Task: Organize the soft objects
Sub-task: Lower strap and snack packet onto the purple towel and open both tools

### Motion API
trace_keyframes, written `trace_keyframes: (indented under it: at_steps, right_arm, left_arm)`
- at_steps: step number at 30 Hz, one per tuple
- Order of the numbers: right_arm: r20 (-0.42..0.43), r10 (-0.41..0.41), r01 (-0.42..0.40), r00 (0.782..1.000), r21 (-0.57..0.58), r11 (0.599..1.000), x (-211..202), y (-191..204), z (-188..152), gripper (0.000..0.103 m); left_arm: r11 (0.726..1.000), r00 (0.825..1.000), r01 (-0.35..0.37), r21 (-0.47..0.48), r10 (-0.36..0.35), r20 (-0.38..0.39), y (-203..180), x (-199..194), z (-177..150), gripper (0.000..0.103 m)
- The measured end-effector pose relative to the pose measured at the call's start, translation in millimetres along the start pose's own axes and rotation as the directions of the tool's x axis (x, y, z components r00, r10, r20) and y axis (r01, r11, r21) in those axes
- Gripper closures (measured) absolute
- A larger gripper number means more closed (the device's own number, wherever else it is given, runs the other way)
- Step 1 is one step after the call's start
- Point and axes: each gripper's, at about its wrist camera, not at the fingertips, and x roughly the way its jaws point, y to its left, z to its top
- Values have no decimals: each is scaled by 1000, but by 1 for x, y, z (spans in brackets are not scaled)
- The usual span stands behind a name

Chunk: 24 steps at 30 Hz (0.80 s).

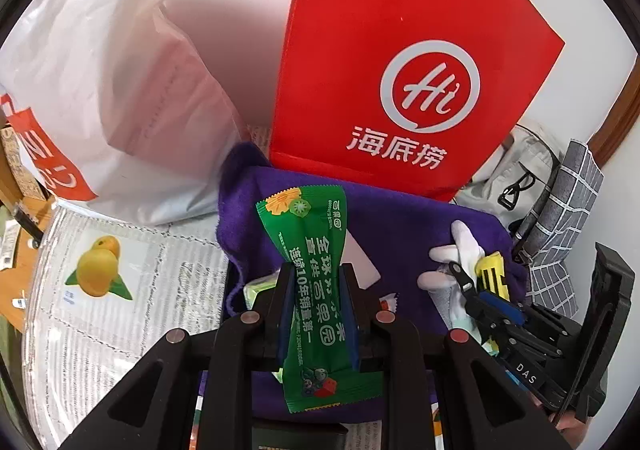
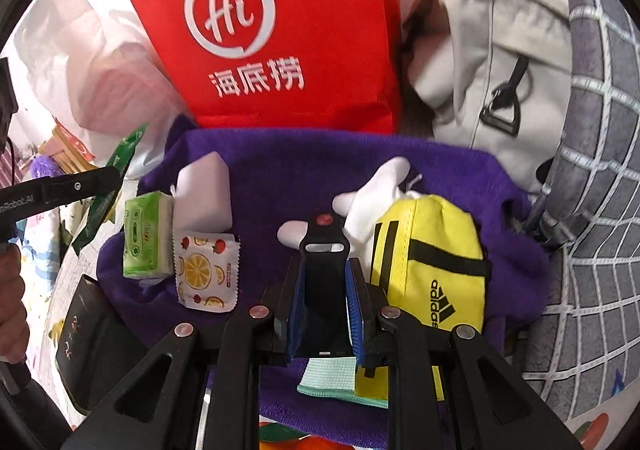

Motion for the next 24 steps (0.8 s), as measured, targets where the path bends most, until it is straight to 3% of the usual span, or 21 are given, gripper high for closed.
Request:
trace_keyframes:
  at_steps: [5, 10, 19, 21, 24]
  right_arm:
    - [5, 0, 0, 1000, -2, 1000, -2, 0, 0, 82]
    - [13, 19, -19, 1000, 10, 1000, -4, -2, 1, 82]
    - [39, 31, -31, 999, 8, 999, -19, -5, 4, 66]
    - [62, 16, -16, 998, -1, 1000, -28, -3, 5, 59]
    - [99, -13, 15, 995, -22, 1000, -43, 0, 6, 56]
  left_arm:
    - [997, 996, 77, -17, -78, -35, -1, 8, -1, 82]
    - [996, 994, 90, -16, -91, -57, -7, 19, -3, 82]
    - [995, 989, 102, 14, -100, -110, -27, 42, -12, 81]
    - [995, 989, 99, 29, -95, -118, -31, 45, -14, 81]
    - [995, 989, 87, 46, -80, -128, -36, 49, -16, 80]
